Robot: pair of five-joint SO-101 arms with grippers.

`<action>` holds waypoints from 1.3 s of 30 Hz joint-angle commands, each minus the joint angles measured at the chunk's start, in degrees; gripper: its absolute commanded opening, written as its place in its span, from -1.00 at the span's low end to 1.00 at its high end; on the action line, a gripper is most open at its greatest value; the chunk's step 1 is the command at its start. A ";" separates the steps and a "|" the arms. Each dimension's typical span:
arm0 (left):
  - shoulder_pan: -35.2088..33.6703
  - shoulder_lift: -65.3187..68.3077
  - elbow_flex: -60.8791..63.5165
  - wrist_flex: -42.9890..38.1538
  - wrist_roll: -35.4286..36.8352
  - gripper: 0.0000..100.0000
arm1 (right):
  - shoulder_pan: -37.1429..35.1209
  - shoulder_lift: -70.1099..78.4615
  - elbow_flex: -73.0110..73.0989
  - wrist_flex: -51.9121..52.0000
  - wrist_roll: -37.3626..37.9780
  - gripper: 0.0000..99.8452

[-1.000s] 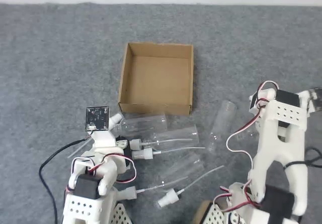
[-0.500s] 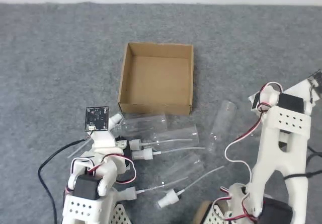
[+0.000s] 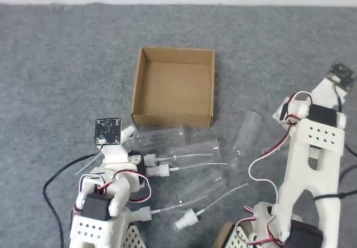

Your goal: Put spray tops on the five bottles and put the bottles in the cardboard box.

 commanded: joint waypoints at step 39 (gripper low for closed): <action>-0.18 -0.88 -0.66 -0.35 -0.44 -0.98 | -0.04 -2.59 -1.93 11.38 69.10 -0.13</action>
